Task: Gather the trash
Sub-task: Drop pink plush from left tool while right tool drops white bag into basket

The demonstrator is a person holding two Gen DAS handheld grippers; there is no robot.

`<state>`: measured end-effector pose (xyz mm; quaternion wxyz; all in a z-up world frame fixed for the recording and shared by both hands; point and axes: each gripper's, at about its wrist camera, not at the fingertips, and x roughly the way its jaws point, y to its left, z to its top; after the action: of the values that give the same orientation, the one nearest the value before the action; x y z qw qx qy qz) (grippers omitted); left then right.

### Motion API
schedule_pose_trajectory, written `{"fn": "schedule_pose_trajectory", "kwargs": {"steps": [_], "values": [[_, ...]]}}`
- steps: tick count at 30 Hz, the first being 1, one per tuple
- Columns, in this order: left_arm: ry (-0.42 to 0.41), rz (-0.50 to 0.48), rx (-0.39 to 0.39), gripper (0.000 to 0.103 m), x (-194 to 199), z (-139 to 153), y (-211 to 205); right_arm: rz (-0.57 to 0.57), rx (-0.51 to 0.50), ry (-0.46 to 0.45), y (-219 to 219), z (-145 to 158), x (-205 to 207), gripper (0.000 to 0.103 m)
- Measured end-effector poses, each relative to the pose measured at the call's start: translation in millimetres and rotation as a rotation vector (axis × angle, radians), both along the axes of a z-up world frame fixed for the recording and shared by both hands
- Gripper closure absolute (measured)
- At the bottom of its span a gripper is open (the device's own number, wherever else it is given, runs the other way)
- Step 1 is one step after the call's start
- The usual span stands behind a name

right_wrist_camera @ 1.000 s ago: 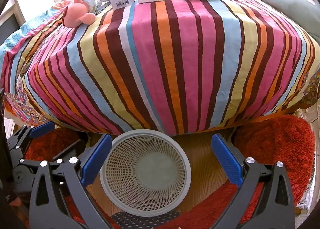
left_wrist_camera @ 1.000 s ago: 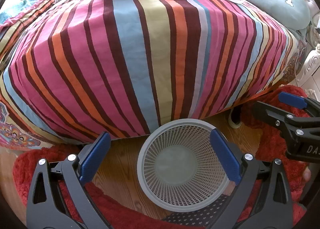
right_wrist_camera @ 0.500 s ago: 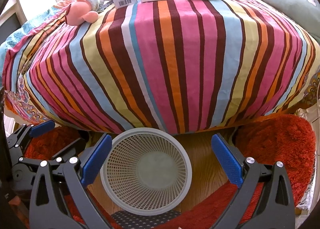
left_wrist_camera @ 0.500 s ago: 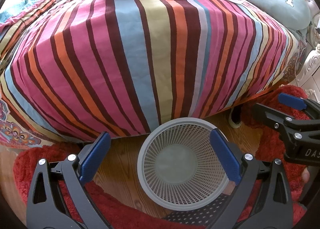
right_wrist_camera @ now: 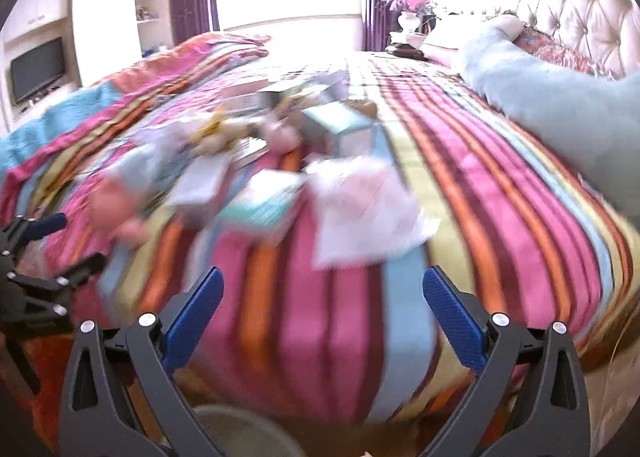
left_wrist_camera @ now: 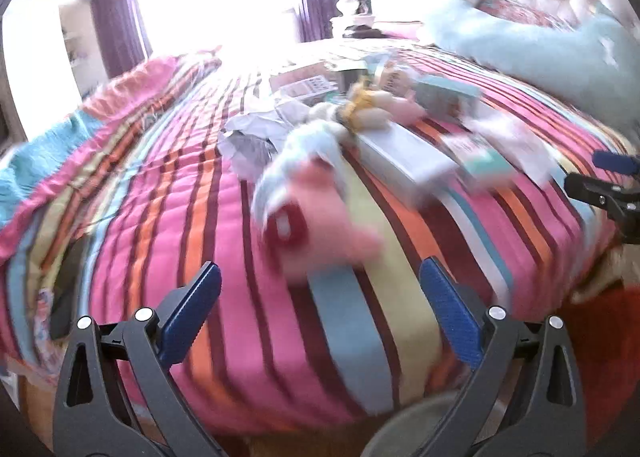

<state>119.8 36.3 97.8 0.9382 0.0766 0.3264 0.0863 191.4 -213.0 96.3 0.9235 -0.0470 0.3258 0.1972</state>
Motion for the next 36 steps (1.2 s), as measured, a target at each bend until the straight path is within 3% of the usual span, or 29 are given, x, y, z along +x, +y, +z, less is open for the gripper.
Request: {"fn": "schedule_pose_trajectory", "kwargs": {"steps": [2,7,10,12,14,16,20,26,30,33,36], "values": [[0.037,0.013,-0.065,0.007,26.1,-1.8,12.7,0.002,-0.04,0.018,2.5,-4.4,35.3,0.008],[0.121,0.035,-0.135,0.007,65.7,-28.2,26.9,0.059,-0.04,0.099,5.3,-14.5,84.5,0.008],[0.134,0.036,-0.226,0.007,88.1,-40.3,30.6,0.06,-0.059,0.128,6.4,-25.5,99.1,0.008],[0.145,0.047,-0.245,0.007,93.9,-46.3,34.5,0.07,-0.058,0.144,7.9,-29.3,102.7,0.009],[0.126,0.054,-0.228,0.018,92.5,-46.2,34.7,0.069,-0.072,0.134,8.4,-29.5,102.8,0.019],[0.103,0.067,-0.228,0.051,89.7,-42.3,38.0,0.068,-0.073,0.126,9.1,-25.1,98.5,0.034],[0.103,0.074,-0.309,0.054,82.4,-36.0,53.2,0.053,-0.037,0.117,3.0,-14.0,94.1,0.035],[0.049,0.069,-0.323,0.054,42.1,-10.1,59.3,0.077,0.046,0.044,-18.6,27.2,53.2,0.035],[0.024,-0.05,-0.335,0.054,-22.1,8.4,32.7,0.182,0.108,0.025,-24.2,44.8,-12.2,0.035],[0.085,-0.116,-0.335,0.054,-64.8,-8.3,8.8,0.248,0.146,0.077,-25.7,29.5,-68.4,0.035],[0.233,-0.169,-0.403,0.054,-102.5,-60.6,-15.2,0.261,0.18,0.22,-25.6,-13.2,-110.4,0.035]]}}
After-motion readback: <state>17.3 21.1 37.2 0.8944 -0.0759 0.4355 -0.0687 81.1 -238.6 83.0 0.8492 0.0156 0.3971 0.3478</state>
